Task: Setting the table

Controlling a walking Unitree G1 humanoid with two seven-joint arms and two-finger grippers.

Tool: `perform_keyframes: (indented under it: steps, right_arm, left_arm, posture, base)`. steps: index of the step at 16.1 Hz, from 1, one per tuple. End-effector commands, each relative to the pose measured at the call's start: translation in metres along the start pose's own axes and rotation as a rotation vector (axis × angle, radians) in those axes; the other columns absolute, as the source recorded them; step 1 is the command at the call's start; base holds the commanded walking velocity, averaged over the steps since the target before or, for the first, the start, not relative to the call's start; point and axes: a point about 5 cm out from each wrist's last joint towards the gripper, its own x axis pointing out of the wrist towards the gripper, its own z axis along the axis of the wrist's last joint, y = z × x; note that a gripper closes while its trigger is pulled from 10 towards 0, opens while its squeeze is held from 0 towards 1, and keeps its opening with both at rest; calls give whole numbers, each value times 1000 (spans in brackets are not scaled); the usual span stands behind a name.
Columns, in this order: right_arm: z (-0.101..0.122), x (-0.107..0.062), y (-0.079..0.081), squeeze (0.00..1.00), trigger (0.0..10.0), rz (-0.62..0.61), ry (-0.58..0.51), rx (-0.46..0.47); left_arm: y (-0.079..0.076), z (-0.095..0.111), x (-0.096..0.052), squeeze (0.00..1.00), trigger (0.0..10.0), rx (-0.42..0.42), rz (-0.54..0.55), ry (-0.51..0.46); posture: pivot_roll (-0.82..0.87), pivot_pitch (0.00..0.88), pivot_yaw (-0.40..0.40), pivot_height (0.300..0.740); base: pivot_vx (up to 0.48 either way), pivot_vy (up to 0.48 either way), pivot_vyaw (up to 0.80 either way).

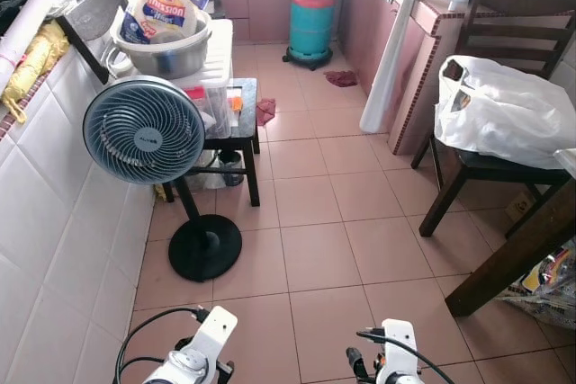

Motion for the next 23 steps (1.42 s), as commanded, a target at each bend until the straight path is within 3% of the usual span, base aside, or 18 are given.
perform_keyframes:
  steps: [1,10,23]
  right_arm:
    - [-3,-1,-2,0,10000,-6,14,6]
    - [-5,-1,-1,0,10000,-7,20,17]
    - [-5,-1,0,0,10000,-3,30,6]
  left_arm:
    - [2,2,0,0,10000,12,3,-2]
    - [5,1,-1,0,10000,41,5,2]
    - [4,2,-1,0,10000,57,-28,-1]
  posture:
    - [22,24,-9,740]
    - [22,26,-3,740]
    - [28,26,-7,740]
  base:
    - [-251,0,0]
    - [-260,0,0]
    - [-234,-167,0]
